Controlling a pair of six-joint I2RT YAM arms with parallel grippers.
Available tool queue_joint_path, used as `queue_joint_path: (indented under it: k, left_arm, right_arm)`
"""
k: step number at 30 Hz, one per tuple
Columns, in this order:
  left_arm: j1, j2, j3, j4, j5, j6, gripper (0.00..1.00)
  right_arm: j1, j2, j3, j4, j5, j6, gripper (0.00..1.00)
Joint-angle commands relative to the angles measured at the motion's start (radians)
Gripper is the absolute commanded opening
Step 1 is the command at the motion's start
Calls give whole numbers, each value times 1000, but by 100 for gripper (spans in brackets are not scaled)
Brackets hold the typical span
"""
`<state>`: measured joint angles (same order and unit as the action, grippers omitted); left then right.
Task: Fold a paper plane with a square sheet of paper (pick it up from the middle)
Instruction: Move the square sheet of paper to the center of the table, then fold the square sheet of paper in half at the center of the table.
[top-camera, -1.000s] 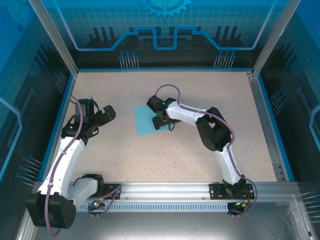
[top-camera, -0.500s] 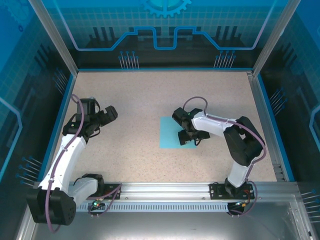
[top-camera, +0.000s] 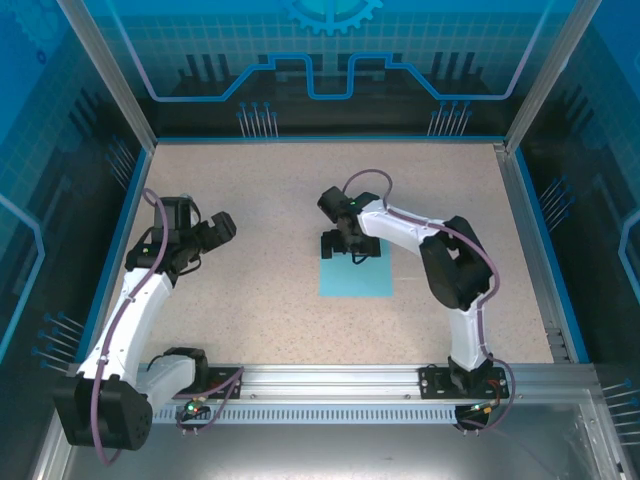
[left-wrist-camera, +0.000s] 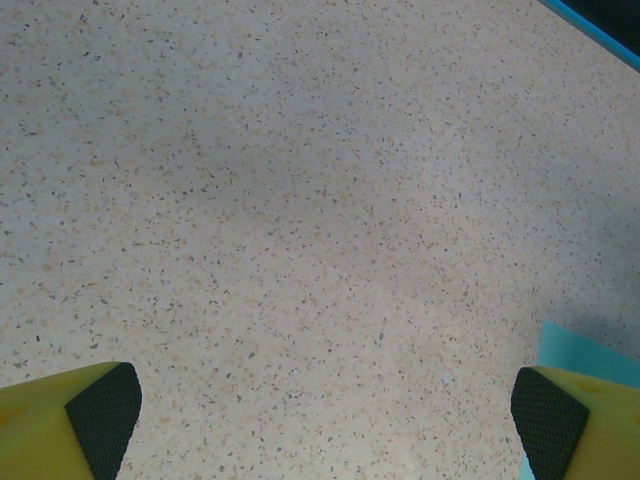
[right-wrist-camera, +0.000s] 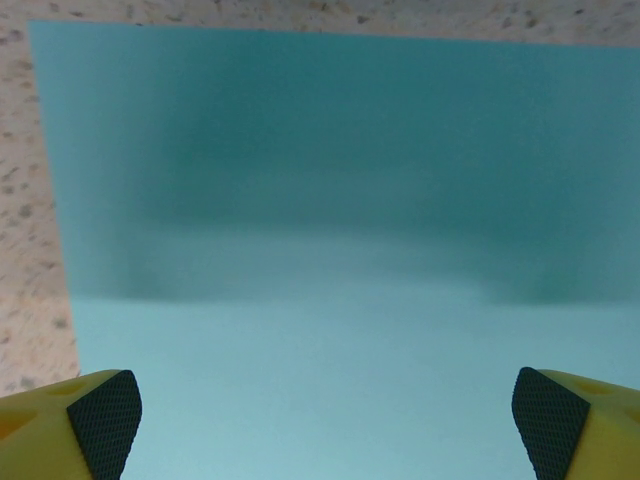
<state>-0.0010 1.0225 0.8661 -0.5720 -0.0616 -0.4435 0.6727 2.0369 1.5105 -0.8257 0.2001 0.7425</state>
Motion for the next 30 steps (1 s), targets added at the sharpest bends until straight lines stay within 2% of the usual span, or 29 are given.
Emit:
queue_joint_path:
  k: [1,8,19,30]
  left_arm:
    - [-5,-3,1,-28,21,11,98]
    - [-4,5,-3,-20,24,8,98]
    - [-4,11,-2,-26,26,6,99]
    - [-4,21,2,-29,26,6,99]
  right_arm:
    - [8,33,25,-67,-2,43,99]
    - [6,18,-31,-59,1,37,100]
    - [-15,113,-102,9,-73,22,99]
    - [-21,146,-126,27,-74,19,92]
